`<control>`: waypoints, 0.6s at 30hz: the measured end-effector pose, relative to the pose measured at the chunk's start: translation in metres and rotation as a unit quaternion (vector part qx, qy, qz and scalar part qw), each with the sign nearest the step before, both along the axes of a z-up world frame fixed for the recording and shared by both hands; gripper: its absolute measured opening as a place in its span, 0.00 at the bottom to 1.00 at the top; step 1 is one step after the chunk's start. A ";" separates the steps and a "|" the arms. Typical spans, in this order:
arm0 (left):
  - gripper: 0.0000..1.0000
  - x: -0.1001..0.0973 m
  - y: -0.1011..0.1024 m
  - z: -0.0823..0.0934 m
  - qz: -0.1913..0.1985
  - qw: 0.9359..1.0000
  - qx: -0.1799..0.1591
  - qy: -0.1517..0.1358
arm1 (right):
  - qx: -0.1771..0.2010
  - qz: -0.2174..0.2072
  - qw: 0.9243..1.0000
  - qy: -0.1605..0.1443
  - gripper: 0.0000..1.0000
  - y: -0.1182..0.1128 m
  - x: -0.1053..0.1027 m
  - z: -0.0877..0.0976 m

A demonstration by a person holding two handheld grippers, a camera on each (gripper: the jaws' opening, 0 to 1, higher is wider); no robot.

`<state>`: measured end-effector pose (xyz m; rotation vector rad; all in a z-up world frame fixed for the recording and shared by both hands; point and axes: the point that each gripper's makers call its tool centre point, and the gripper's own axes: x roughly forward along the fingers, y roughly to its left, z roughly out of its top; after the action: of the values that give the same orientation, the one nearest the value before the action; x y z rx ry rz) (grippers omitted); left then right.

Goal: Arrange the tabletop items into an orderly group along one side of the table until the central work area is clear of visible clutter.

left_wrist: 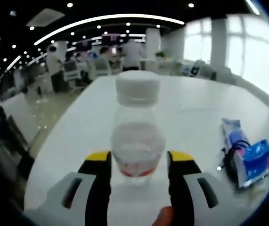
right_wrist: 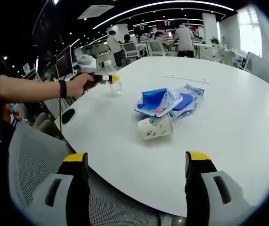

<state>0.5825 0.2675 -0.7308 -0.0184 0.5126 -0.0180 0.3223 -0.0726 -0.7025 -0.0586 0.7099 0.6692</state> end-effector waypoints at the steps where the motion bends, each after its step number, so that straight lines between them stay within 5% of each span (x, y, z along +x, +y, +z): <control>1: 0.41 0.000 0.001 -0.001 0.003 1.000 0.001 0.001 | 0.000 0.000 1.000 0.000 0.83 0.000 0.000 0.000; 13: 0.36 -0.003 0.001 -0.002 0.006 1.000 -0.010 0.005 | 0.000 0.000 1.000 0.003 0.82 0.000 -0.002 -0.001; 16: 0.41 -0.004 -0.001 -0.003 0.005 0.999 -0.038 0.005 | -0.001 -0.001 1.000 0.004 0.82 0.000 -0.002 -0.001; 18: 0.44 -0.006 0.001 -0.003 0.005 1.000 -0.026 0.005 | 0.000 -0.002 1.000 0.002 0.82 0.000 -0.002 0.000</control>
<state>0.5760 0.2682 -0.7341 -0.0727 0.5226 -0.0226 0.3208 -0.0727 -0.7027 -0.0549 0.7134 0.6653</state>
